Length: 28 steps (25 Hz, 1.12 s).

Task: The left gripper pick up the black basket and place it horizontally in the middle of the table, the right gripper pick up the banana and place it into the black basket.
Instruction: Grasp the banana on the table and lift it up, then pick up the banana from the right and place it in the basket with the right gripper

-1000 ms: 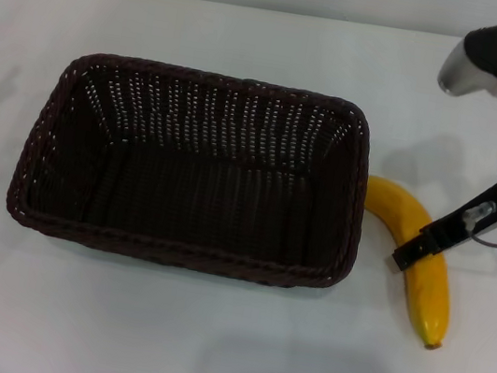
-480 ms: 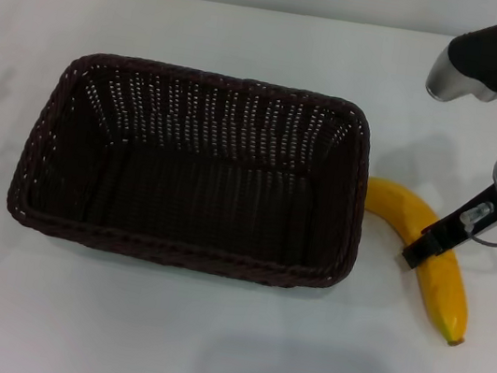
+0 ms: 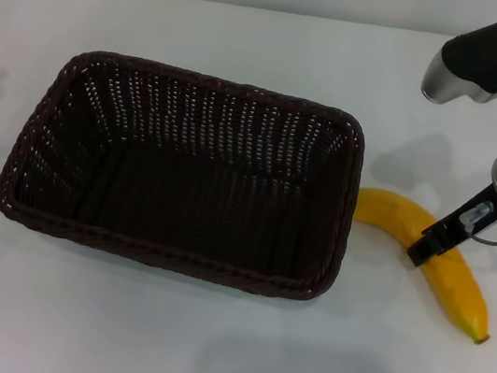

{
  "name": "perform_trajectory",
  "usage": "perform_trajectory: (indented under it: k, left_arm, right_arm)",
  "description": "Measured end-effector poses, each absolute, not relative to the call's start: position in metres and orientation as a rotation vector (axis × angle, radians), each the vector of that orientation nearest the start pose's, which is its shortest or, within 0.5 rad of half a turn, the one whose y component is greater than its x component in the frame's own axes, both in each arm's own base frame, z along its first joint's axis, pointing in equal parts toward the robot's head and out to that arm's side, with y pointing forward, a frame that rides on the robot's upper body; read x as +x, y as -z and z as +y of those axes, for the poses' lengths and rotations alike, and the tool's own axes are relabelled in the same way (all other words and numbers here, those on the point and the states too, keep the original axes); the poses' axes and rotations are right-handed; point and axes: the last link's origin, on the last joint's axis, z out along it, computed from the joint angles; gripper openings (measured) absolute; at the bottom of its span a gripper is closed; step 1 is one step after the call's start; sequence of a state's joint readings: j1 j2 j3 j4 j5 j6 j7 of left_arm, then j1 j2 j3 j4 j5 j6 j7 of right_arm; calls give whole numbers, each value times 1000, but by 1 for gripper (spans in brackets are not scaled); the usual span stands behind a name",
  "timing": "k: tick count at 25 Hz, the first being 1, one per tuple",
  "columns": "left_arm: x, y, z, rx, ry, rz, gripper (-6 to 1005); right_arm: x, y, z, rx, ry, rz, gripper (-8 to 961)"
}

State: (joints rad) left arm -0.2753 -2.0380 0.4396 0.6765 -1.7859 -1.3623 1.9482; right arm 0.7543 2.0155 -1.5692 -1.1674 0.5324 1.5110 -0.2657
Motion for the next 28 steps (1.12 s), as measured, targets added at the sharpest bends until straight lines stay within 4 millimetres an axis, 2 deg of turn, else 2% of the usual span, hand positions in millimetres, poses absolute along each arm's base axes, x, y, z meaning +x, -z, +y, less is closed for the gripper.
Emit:
perform_trajectory:
  k: [6,13,18,21,24,28]
  left_arm:
    - [-355,-137,304,-1700,959,-620,895]
    - [-357,-137,301,-1687,962,-624,895]
    - [-357,-137,300,-1685,963,-628,894]
    - [-358,-137,300,-1684,962,-631,894]
    - [-360,-136,299,-1679,954,-637,894]
    - [-362,-135,297,-1669,945,-636,894]
  right_arm:
    - [180,7,382,-2362,654,1087,503]
    - [182,-35,404,-2267,503,1044,493]
    - [169,-78,418,-2232,316,958,494]
    - [147,-95,417,-2281,155,868,494]
    - [118,-90,408,-2435,-15,764,495]
    - [88,-62,392,-2686,-157,609,494]
